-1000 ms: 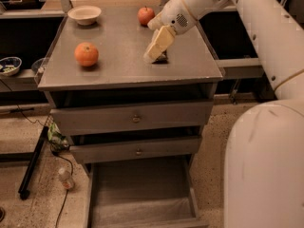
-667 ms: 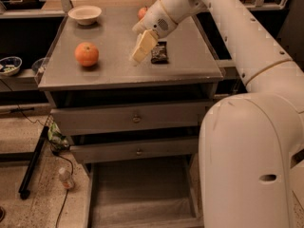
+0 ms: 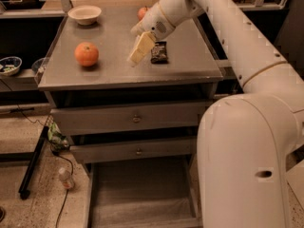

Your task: Place orange into bottom drawer

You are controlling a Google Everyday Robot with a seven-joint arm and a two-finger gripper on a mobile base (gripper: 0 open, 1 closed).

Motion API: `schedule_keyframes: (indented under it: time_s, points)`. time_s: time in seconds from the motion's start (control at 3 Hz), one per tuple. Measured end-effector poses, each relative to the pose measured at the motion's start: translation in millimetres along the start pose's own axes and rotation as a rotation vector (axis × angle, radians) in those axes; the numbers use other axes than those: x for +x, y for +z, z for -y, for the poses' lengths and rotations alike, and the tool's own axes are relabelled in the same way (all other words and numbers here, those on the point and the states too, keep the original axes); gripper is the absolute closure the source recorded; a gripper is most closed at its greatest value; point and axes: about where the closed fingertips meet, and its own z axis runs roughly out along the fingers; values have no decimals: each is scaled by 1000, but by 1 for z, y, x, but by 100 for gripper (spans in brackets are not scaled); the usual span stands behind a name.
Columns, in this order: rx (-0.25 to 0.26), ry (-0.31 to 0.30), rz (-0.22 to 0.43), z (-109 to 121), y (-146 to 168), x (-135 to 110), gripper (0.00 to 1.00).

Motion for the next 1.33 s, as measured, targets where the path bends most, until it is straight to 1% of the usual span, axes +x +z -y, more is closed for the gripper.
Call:
schedule_keyframes:
  time_s: [0.33, 0.67, 1.0, 1.33]
  points:
    - [-3, 1, 25, 7, 11, -1, 0]
    - [-5, -34, 103, 24, 34, -20, 0]
    - [-18, -28, 214, 42, 50, -32, 0]
    - [-18, -28, 215, 42, 51, -32, 0]
